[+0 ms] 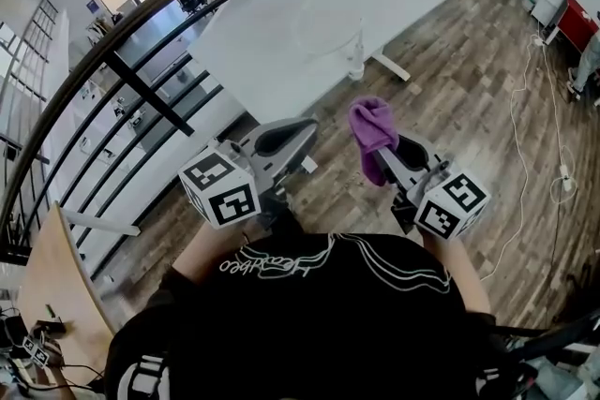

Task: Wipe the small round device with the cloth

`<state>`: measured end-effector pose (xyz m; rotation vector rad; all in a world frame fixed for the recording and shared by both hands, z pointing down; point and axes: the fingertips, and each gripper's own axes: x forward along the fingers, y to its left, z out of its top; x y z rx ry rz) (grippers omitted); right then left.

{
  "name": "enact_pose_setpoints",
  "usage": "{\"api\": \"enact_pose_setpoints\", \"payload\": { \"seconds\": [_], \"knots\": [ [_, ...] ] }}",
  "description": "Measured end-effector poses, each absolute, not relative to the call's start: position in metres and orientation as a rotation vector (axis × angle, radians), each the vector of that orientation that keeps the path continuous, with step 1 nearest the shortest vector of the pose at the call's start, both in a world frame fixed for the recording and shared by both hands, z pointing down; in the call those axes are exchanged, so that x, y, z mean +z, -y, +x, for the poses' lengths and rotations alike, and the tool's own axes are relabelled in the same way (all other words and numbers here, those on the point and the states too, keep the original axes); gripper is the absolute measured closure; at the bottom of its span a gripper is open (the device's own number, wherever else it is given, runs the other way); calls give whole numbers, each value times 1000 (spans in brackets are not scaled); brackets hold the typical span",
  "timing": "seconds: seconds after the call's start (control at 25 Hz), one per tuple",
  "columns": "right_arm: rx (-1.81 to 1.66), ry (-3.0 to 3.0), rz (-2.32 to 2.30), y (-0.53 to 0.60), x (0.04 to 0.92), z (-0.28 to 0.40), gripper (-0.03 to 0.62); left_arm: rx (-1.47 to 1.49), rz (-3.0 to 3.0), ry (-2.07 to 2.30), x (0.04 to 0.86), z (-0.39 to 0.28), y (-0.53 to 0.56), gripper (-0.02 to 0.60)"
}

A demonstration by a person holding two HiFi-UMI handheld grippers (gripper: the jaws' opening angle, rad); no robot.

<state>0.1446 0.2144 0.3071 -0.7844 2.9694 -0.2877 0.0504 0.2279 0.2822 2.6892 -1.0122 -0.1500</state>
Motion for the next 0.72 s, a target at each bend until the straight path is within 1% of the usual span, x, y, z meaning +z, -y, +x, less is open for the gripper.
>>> {"api": "enact_pose_setpoints", "payload": {
  "seconds": [0.72],
  "knots": [
    [-315,-2959,-770,-221,313,148,528,-147,2647,1020,292,56,-234,572]
  ]
}}
